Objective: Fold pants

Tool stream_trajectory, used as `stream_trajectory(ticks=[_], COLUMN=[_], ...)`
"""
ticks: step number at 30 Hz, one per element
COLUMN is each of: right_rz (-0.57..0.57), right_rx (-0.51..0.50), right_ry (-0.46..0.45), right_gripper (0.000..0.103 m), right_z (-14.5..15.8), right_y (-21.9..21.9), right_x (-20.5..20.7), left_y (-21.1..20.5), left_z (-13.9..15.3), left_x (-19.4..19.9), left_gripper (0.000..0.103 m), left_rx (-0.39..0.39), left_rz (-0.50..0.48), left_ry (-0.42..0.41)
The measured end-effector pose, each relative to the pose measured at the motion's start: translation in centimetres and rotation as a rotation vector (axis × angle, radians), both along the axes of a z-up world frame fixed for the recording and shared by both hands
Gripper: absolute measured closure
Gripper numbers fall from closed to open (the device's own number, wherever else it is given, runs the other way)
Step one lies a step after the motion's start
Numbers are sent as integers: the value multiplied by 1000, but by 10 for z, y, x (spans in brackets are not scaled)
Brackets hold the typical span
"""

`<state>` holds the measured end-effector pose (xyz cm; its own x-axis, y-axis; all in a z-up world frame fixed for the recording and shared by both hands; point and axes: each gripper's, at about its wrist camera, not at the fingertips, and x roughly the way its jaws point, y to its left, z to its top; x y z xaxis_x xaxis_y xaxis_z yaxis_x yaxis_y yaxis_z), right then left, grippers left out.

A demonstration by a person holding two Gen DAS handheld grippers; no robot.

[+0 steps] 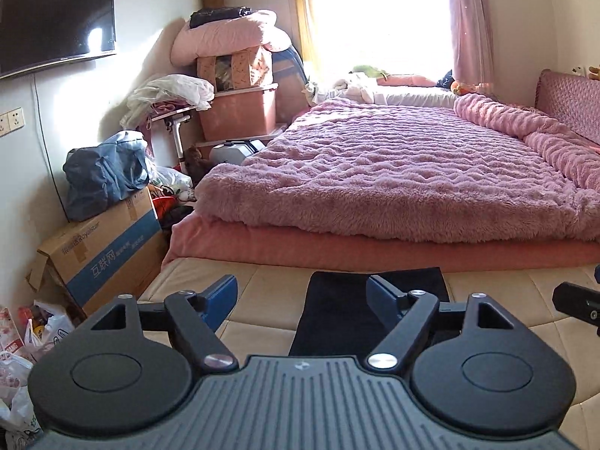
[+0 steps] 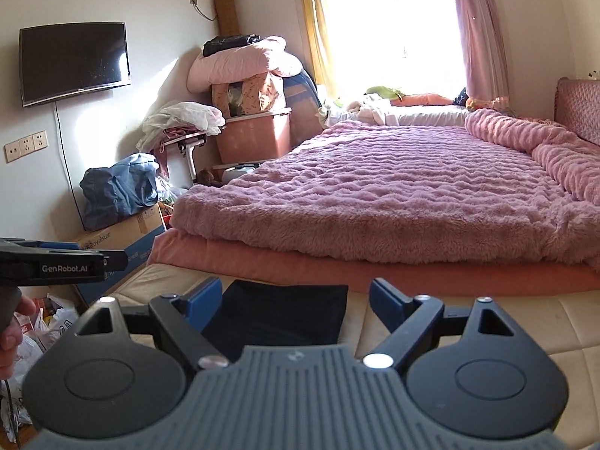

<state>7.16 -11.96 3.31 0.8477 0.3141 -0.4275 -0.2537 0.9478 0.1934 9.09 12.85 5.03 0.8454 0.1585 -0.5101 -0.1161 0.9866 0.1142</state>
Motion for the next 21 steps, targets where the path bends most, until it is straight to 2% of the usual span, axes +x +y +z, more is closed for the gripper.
stream_trajectory(ticks=[8, 13, 21], right_rz=[-10, -14, -10], right_rx=[-68, -96, -117], right_ry=[60, 77, 118], right_gripper=[21, 21, 21], right_z=[-26, -37, -51], right_y=[21, 34, 44], right_x=[-34, -46, -50], left_y=[7, 10, -2], left_z=[-26, -39, -50], left_x=[-30, -45, -52], left_gripper=[11, 11, 11], left_rx=[-74, -100, -99], left_rz=[42, 76, 31], left_ry=[82, 96, 130])
